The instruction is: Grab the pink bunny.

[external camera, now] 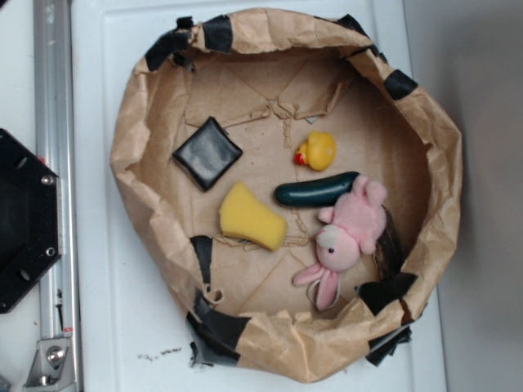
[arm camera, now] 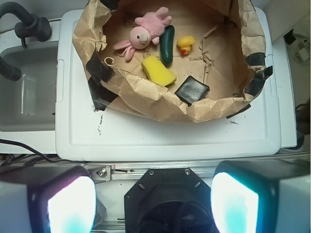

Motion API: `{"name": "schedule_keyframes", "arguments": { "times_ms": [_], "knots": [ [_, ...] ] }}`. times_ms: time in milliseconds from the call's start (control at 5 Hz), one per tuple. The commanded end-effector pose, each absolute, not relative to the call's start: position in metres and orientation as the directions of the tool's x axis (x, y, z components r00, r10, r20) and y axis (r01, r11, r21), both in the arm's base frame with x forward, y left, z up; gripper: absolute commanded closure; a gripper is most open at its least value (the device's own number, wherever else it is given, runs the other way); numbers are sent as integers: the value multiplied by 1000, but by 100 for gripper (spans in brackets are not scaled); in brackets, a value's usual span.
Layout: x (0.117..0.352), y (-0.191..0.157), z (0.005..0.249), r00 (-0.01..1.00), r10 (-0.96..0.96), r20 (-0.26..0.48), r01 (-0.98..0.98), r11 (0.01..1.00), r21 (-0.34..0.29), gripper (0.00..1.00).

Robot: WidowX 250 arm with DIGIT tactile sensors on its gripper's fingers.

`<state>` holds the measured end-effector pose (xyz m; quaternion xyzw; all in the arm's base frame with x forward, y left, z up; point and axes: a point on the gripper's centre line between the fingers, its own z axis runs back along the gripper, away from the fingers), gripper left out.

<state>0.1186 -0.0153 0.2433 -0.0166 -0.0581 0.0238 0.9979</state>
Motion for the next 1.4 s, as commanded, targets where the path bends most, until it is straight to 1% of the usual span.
{"name": "schedule_keyframes", "arguments": {
  "times_ms": [0,200,400,600,800,1000,1200],
  "knots": [
    [119,-15,243,992,49,115,-46,998,-36,0],
    [158,-8,202,985,139,105,-140,990,3,0],
    [193,-7,180,931,345,121,-330,935,-131,0],
    [229,-9,164,816,559,148,-518,820,-242,0],
    [264,-5,152,664,721,197,-646,686,-334,0],
    [287,-5,131,693,685,227,-623,726,-290,0],
    [299,-8,100,713,658,241,-604,751,-265,0]
  ]
}}
